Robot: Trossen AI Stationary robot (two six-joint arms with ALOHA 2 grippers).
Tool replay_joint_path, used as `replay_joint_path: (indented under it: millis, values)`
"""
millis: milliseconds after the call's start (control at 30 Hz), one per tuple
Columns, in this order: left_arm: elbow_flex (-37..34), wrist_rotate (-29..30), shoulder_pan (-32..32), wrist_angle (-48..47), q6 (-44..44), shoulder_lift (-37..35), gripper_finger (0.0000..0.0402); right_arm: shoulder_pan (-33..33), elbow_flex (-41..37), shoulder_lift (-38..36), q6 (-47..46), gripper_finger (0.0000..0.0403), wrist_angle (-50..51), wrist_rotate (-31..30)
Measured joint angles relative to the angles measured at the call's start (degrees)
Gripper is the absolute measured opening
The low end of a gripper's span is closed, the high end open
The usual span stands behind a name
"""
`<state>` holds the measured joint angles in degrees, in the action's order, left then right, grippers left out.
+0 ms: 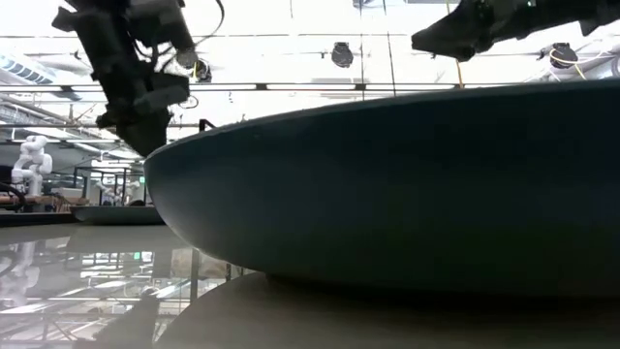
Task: Place and stack plates onto a shelf
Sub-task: Stack the top black plate on top of the light pink plate on the shelf
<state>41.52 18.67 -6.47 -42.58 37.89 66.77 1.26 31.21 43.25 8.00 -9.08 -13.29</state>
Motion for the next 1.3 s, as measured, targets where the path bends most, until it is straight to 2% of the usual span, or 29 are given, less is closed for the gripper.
replay_joint_path:
  millis: [133,500,1100,1200,1300]
  values:
    - [0.0,-2.62,-1.7,-2.84,-0.98,4.67,0.0101,-0.01,-2.19,-1.37,0.06,0.0144,-1.05,-0.03]
    - [-0.02,-0.12,-6.63,-3.75,-3.11,15.24,0.0101,-0.31,-2.15,-1.58,-0.35,0.0144,-0.2,0.03]
    - [-0.04,2.38,-9.06,-2.6,-2.65,17.5,0.0101,-0.29,-2.13,-1.58,-1.31,0.0144,0.34,0.06]
    - [-0.04,2.38,-8.7,-2.5,-1.74,17.48,0.0083,-0.29,-2.13,-1.58,-1.55,0.0144,0.34,0.07]
    - [-0.04,2.36,-7.96,-2.06,-1.73,17.48,0.0039,-0.29,-2.13,-1.58,-1.56,0.0144,0.33,0.06]
